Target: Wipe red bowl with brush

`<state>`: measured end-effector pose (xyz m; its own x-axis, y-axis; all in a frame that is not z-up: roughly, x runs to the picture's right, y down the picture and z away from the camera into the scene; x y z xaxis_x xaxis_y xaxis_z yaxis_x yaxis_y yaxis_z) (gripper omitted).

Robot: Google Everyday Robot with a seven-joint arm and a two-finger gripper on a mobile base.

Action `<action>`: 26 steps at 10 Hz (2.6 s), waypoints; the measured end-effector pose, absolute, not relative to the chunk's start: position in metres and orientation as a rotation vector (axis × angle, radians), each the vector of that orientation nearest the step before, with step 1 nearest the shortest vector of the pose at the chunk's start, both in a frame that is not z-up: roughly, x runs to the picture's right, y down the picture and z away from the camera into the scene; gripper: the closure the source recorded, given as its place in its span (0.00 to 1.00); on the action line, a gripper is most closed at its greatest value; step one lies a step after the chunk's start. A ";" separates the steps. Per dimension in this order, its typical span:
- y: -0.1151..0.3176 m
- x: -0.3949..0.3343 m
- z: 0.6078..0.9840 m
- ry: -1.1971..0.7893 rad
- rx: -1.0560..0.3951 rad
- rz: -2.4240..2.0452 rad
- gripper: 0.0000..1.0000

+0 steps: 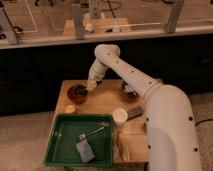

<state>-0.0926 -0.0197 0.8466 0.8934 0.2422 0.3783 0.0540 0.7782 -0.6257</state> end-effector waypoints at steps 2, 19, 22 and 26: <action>-0.017 -0.098 0.844 -0.468 -0.677 0.093 1.00; -0.021 -0.059 0.845 -0.432 -0.655 0.122 1.00; -0.026 -0.067 0.852 -0.425 -0.658 0.127 1.00; -0.027 -0.094 0.852 -0.438 -0.661 0.106 1.00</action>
